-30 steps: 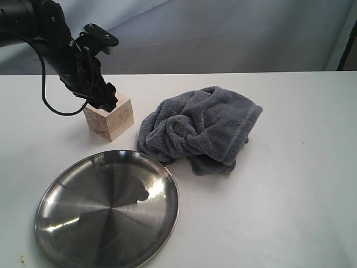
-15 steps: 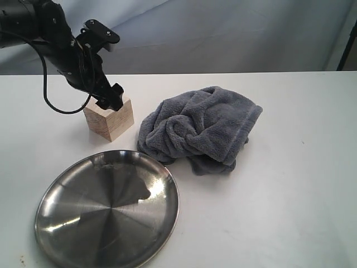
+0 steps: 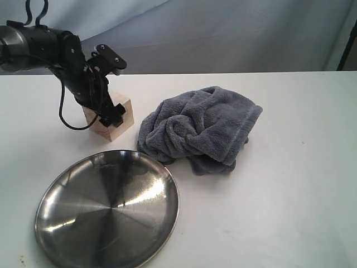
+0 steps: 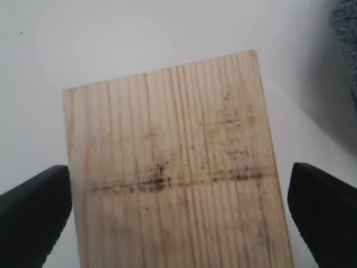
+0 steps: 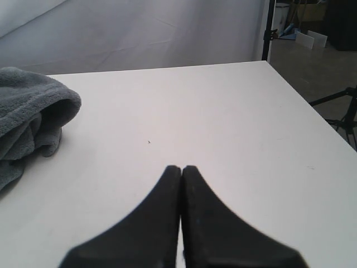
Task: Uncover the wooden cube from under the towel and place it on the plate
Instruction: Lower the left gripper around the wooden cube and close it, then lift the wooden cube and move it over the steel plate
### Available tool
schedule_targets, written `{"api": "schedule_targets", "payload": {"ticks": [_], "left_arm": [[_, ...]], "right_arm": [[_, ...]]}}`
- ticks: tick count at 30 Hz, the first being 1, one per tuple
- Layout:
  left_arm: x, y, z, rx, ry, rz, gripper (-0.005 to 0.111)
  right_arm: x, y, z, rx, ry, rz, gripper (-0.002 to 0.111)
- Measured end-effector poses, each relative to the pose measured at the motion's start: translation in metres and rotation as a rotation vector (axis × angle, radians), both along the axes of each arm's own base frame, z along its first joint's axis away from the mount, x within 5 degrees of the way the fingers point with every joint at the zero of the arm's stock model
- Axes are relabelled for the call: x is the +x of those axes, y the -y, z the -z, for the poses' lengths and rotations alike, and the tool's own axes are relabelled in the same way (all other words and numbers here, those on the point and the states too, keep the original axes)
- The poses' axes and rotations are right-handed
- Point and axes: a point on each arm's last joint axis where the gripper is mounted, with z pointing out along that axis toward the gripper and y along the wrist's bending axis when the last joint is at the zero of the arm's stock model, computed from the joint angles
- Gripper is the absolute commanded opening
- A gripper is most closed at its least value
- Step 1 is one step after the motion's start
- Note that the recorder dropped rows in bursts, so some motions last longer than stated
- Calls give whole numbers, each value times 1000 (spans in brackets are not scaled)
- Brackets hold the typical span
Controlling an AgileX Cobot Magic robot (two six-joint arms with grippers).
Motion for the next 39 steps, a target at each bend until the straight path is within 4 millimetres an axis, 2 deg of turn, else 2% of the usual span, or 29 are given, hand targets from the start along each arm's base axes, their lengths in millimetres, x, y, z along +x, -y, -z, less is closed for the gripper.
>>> {"api": "schedule_targets", "payload": {"ticks": [4,11,13,15,16,17,18,23,25,33,36,39], "left_arm": [[2,1,10,3,-6,3,104],[2,2,12,-12,-12,9,104],[1,3,12,-26,-15,1,99],[2,4,11,-47,-14,-10,73],[2,5,11,-50,-12,-11,39],[2,5,11,-60,-14,-17,13],[2,6,11,-65,-16,-20,1],[0,5,8,-59,-56,-24,1],[-4,5,-1,-60,-90,-44,1],[-26,-1,-85,-104,-15,-70,0],[-42,-4,-117,-131,-6,-70,0],[-61,-5,-141,-189,10,-77,0]], "right_arm": [[0,0,0,0,0,0,0],[0,0,0,0,0,0,0],[0,0,0,0,0,0,0],[0,0,0,0,0,0,0],[0,0,0,0,0,0,0],[0,0,0,0,0,0,0],[0,0,0,0,0,0,0],[0,0,0,0,0,0,0],[0,0,0,0,0,0,0],[0,0,0,0,0,0,0],[0,0,0,0,0,0,0],[0,0,0,0,0,0,0]]}}
